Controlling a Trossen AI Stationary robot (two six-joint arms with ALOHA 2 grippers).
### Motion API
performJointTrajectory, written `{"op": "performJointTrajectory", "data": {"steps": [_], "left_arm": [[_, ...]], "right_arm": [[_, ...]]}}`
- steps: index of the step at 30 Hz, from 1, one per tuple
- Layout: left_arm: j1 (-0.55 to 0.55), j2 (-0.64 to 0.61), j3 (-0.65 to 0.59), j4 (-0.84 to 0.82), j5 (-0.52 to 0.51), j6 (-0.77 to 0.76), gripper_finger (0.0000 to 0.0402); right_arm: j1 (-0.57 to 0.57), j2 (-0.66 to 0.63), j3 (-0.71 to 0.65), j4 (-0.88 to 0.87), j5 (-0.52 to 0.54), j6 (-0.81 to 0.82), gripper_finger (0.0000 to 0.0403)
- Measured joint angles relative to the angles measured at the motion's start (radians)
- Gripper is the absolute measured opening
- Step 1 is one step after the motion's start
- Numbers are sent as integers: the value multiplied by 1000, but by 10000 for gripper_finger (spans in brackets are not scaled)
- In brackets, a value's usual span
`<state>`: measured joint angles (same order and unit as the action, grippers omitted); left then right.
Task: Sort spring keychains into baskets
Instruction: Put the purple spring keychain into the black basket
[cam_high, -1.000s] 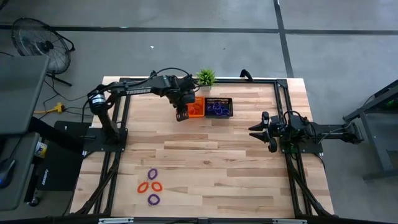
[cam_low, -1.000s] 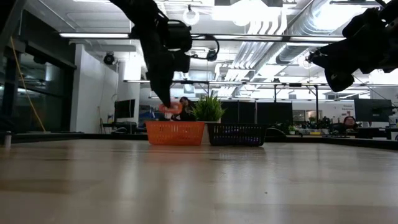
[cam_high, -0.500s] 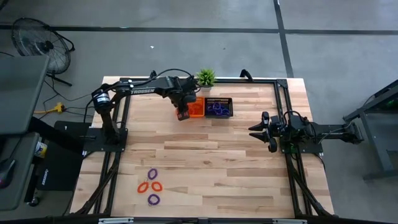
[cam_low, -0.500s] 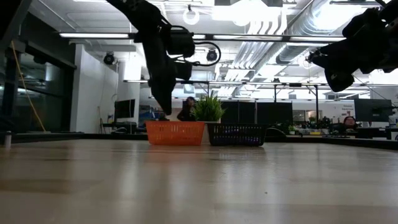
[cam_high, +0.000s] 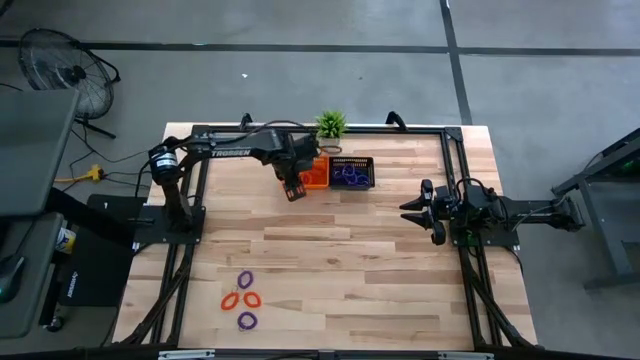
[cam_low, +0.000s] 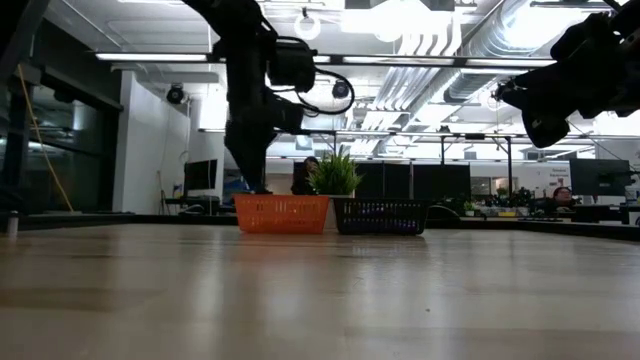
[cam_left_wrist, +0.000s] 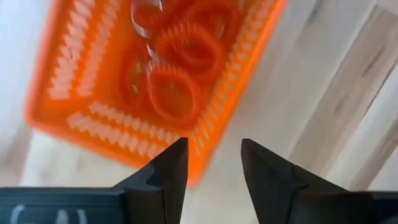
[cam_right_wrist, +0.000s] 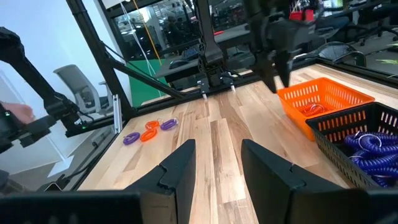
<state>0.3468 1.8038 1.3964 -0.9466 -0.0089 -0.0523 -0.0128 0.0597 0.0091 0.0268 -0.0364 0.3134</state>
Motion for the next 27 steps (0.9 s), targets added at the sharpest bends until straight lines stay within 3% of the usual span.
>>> {"op": "performJointTrajectory", "data": {"steps": [6,12,21,27], "left_arm": [[-83,-69,-53,-51,-35,-188,147],[-162,-214,-218,-40,-111,-338,147],[-327,-432,-475,-36,-70,-576,147],[-451,-503,-580,-61,-47,-733,147]], "right_arm": [[0,0,0,0,0,0,124],[0,0,0,0,0,0,124],[0,4,0,0,0,0,124],[0,5,0,0,0,0,124]]}}
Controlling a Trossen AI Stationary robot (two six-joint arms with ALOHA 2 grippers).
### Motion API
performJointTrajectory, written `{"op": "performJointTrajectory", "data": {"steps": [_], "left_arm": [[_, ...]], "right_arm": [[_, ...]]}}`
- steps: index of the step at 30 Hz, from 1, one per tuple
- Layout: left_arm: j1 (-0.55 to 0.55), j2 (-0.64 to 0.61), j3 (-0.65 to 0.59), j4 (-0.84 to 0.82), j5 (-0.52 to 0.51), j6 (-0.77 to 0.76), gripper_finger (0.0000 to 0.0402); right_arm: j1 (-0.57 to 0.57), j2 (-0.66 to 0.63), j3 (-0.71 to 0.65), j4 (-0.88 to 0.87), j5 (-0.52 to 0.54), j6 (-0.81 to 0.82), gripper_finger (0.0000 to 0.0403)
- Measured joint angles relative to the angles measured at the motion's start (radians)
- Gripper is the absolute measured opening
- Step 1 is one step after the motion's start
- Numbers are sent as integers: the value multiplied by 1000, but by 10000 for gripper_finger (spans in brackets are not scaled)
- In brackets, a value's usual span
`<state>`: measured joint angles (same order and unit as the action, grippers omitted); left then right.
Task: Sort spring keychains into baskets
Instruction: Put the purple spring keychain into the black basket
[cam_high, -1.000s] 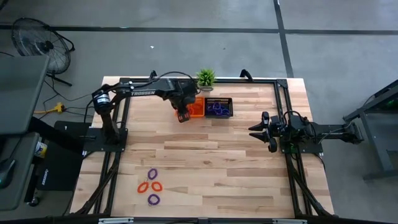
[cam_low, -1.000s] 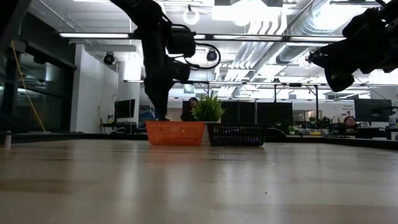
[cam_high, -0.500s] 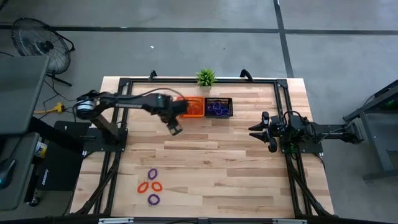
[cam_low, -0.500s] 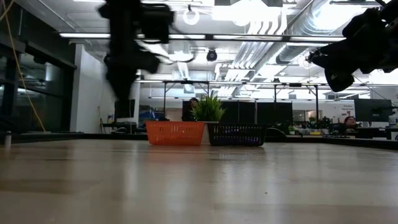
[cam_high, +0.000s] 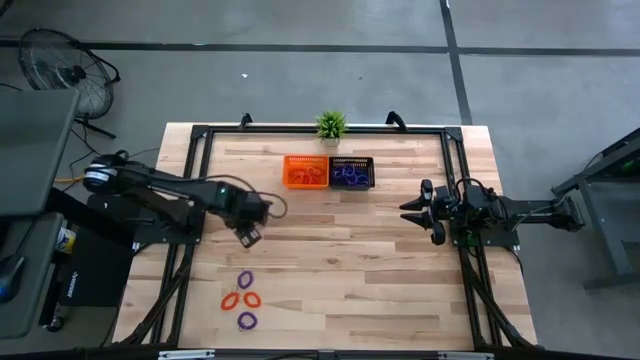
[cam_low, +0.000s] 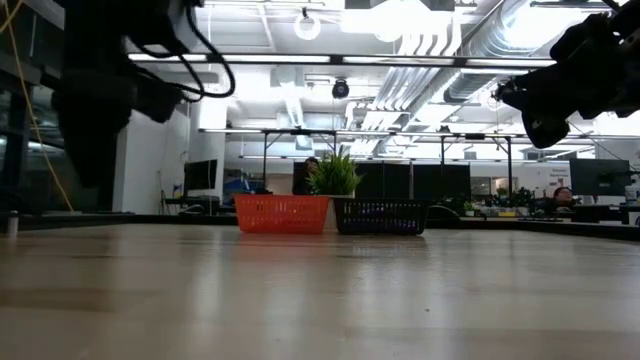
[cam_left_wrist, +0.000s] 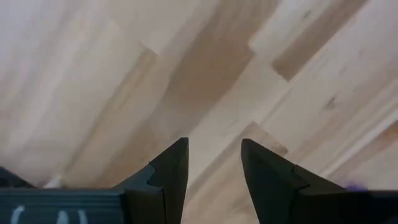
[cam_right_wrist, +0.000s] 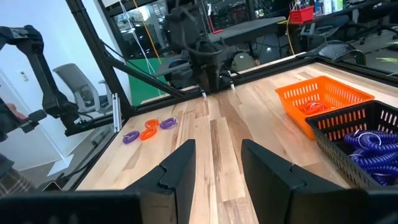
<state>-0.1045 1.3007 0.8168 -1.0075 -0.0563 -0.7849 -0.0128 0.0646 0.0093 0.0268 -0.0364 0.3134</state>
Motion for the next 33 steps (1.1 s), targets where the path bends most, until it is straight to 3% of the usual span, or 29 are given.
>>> {"op": "performJointTrajectory", "data": {"steps": [8,19,25,33], "left_arm": [[-204,-5,-47,12,16,-218,147],[-462,1,-47,57,9,-696,147],[-515,70,-46,172,59,-814,147],[-512,190,-32,274,120,-822,147]], "right_arm": [[0,9,0,0,0,0,124],[0,8,0,0,0,0,124],[0,8,0,0,0,0,124],[0,8,0,0,0,0,124]]}}
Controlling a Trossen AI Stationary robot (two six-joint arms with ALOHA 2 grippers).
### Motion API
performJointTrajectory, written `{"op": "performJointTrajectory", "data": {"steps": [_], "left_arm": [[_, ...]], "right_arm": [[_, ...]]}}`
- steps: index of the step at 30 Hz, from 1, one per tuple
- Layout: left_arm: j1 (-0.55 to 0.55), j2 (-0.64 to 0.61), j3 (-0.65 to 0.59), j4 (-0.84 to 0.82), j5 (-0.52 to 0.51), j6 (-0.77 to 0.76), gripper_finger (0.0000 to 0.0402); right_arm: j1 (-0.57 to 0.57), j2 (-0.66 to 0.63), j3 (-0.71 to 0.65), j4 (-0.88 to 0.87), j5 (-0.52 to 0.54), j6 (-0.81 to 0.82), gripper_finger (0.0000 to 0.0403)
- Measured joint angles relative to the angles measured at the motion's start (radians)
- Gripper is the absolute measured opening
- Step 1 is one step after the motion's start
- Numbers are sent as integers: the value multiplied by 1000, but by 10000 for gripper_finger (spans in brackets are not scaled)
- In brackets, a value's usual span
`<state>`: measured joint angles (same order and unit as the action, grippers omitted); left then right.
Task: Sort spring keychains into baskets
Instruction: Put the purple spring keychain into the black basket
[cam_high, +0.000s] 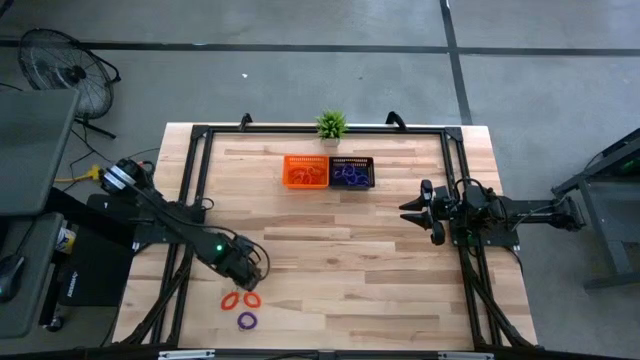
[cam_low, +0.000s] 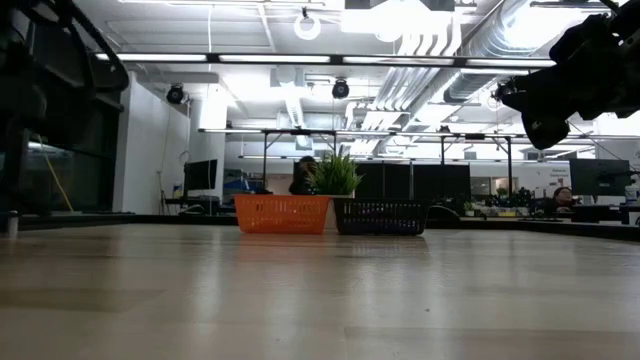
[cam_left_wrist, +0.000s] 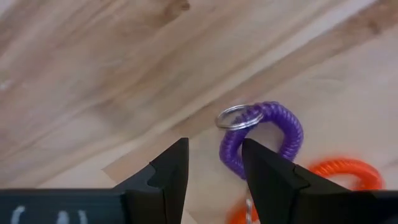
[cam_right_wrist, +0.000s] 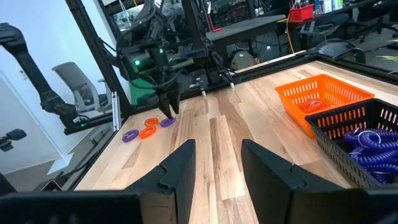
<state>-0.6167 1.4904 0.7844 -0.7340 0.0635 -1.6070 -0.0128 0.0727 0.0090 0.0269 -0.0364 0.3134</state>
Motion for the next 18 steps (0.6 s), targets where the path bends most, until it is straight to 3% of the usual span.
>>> {"op": "performJointTrajectory", "data": {"steps": [18], "left_arm": [[1,113,27,-8,-9,4,147]], "right_arm": [[0,0,0,0,0,0,124]]}}
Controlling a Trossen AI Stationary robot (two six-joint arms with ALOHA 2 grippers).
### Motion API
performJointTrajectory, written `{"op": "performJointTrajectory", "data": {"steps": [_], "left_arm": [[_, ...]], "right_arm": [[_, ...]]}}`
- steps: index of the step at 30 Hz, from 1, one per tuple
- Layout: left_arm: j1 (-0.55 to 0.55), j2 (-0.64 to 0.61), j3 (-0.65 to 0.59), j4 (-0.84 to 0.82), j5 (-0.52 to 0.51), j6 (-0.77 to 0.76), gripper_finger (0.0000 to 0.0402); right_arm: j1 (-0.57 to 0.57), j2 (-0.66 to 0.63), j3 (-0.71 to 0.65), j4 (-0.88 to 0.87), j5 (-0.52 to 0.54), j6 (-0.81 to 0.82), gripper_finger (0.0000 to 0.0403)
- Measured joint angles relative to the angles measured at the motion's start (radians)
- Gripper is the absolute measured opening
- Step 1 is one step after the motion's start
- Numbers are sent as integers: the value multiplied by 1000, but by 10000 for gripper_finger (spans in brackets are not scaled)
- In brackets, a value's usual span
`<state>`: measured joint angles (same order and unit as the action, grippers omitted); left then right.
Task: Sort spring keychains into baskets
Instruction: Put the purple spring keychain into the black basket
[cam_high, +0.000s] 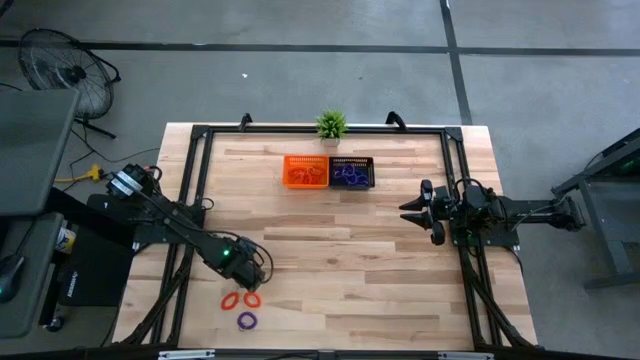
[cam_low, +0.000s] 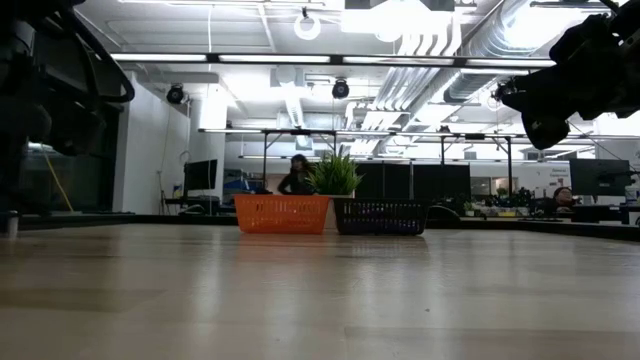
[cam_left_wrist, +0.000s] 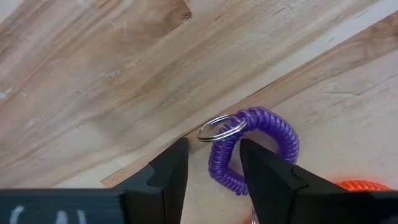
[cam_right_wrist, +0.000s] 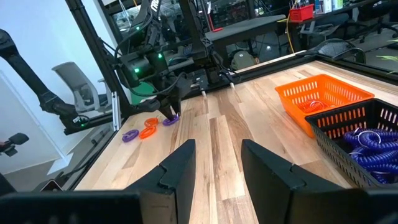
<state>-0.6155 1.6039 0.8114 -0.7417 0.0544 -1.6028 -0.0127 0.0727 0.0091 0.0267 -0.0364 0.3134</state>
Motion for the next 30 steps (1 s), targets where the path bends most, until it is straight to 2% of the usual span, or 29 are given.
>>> {"op": "performJointTrajectory", "data": {"steps": [4,14,20,25,30], "left_arm": [[0,1,-1,0,0,6,133],[0,2,-2,16,1,29,54],[0,4,12,9,-16,63,30],[30,12,78,-46,-89,164,26],[112,9,164,-64,-150,381,25]], "right_arm": [[0,0,0,0,0,0,124],[0,0,0,0,0,0,124],[0,0,0,0,0,0,124],[0,0,0,0,0,0,124],[0,0,0,0,0,0,124]]}}
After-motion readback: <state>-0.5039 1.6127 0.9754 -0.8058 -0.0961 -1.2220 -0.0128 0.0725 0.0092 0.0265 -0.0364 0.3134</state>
